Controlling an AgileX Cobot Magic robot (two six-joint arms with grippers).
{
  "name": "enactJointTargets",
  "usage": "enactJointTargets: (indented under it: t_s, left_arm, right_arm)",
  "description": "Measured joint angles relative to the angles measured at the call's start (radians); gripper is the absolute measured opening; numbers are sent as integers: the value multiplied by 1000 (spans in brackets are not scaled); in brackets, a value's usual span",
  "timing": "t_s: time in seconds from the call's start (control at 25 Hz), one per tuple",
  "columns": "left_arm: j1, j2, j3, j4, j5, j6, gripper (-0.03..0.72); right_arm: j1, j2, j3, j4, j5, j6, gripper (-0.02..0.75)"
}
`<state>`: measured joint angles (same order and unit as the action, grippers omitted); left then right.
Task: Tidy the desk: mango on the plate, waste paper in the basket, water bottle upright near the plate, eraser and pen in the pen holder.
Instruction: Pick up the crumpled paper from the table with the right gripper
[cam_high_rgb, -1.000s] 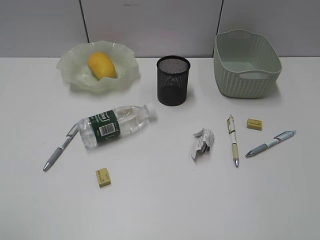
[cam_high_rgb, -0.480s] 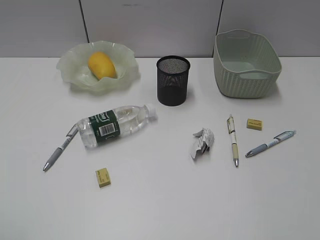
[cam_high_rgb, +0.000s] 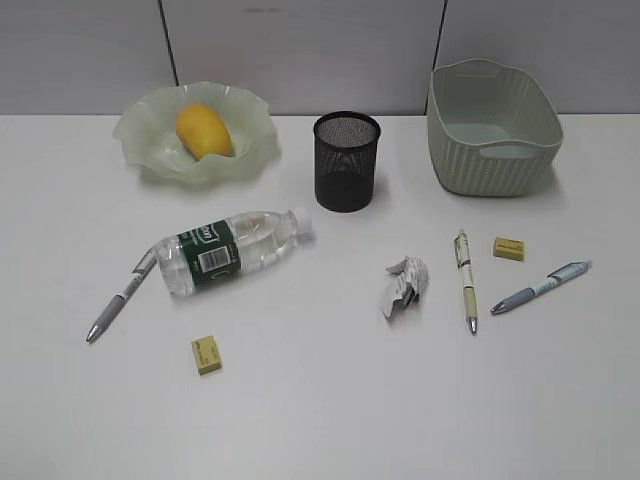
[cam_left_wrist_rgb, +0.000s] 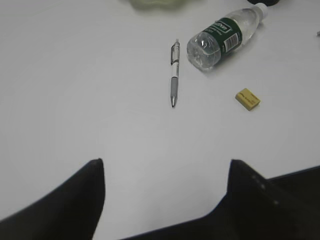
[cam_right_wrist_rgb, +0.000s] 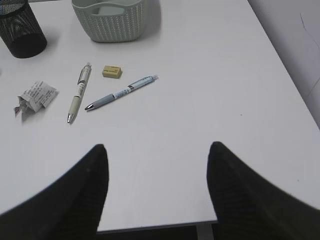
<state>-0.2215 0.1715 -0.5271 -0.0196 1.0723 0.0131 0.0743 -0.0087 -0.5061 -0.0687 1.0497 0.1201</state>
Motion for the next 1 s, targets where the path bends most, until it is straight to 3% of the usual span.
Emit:
enactJointTargets:
  t_s: [0.52, 1.0]
  left_arm:
    - [0, -172, 0, 0, -3, 2, 582]
    - [0, -179, 2, 0, -4, 2, 566]
  right_arm:
    - [0, 0, 1, 0, 0, 0, 495]
    - [0, 86, -43, 1, -8, 0, 495]
